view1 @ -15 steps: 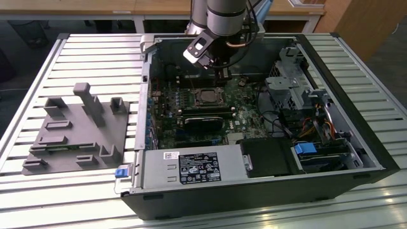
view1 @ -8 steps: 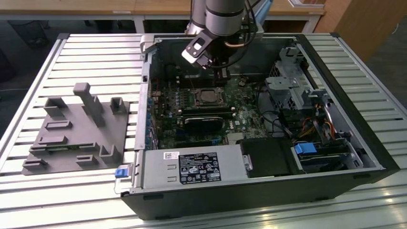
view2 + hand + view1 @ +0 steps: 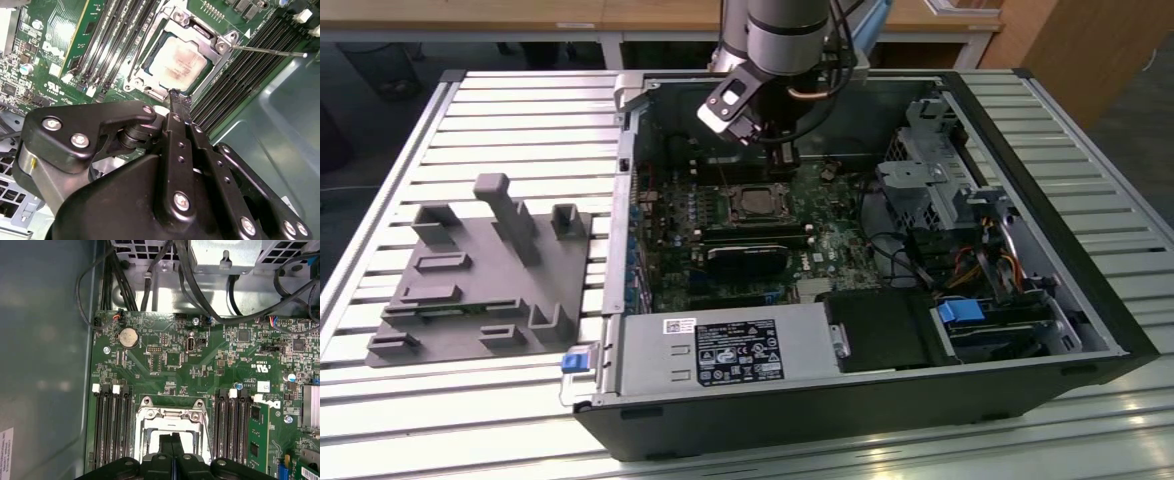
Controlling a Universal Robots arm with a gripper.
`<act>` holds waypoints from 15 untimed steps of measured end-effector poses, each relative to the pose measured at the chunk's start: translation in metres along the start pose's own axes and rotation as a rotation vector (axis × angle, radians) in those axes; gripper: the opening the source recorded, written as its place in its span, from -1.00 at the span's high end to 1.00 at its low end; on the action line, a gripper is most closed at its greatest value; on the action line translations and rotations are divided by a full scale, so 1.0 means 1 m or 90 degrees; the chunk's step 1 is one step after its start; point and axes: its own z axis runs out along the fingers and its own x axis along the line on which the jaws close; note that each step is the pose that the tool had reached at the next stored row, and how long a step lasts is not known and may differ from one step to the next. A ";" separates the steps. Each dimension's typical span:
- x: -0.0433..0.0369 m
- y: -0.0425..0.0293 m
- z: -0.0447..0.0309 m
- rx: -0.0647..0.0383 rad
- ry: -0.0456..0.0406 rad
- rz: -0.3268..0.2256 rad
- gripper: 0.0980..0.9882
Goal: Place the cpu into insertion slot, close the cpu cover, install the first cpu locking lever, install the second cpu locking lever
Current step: 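Close the cpu cover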
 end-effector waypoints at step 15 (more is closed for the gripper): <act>0.0003 -0.0120 -0.0005 0.000 -0.0001 0.000 0.95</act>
